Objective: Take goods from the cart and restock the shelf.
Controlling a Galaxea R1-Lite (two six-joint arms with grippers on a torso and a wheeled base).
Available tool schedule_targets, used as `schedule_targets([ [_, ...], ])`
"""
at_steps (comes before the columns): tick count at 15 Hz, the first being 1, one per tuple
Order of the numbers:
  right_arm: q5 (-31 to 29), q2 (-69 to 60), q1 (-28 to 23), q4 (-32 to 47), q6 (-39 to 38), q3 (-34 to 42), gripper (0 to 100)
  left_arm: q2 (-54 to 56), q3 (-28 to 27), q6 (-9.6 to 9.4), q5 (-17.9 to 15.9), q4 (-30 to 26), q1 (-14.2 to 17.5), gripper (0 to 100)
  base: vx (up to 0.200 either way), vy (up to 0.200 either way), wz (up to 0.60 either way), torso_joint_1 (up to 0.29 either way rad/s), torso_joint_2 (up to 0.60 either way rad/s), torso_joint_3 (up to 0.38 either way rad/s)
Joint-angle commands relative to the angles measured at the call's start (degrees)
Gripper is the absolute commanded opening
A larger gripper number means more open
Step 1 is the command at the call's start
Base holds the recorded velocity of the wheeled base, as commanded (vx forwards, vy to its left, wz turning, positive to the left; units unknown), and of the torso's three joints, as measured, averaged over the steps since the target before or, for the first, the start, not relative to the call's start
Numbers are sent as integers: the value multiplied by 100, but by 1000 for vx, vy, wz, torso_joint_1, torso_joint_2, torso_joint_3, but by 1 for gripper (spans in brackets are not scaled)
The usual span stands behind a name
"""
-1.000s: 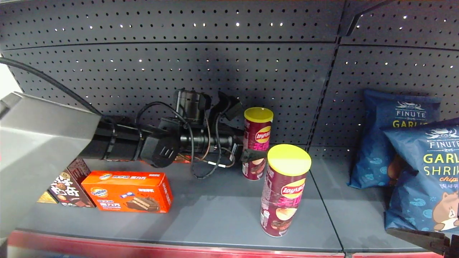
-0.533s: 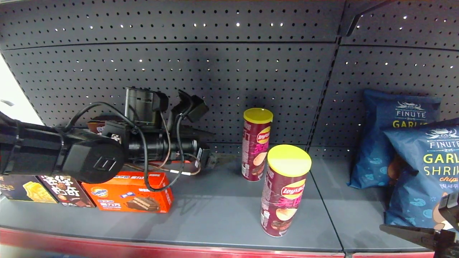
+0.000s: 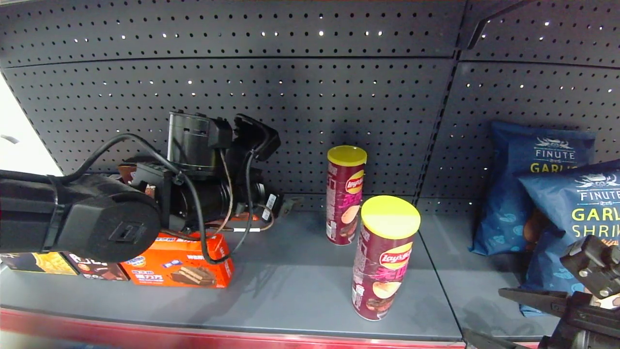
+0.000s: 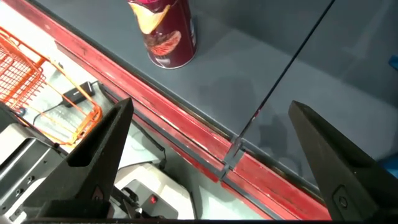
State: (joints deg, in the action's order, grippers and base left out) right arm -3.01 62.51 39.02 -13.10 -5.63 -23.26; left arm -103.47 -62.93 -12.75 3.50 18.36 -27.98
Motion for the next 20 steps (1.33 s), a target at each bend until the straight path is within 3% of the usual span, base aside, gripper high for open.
schedule_targets([
  [1,2,50,0,-8,1,-3,100,-156,-18,1,380,19,-305,100,0,0,0,0,0,0],
  [3,2,6,-97,-8,1,14,100,-437,-88,-8,925,71,-401,100,0,0,0,0,0,0],
  [5,2,-11,-123,-8,1,23,100,-604,-194,-8,1179,80,-401,100,0,0,0,0,0,0],
  [11,37,6,-123,-87,9,41,100,-1078,-853,27,1241,80,-366,100,0,0,0,0,0,0],
  [12,46,6,-123,-87,18,14,100,-1448,-1327,36,1390,71,-340,100,0,0,0,0,0,0],
  [20,64,33,-123,-96,18,-21,100,-1817,-1468,36,1390,89,-401,100,0,0,0,0,0,0],
])
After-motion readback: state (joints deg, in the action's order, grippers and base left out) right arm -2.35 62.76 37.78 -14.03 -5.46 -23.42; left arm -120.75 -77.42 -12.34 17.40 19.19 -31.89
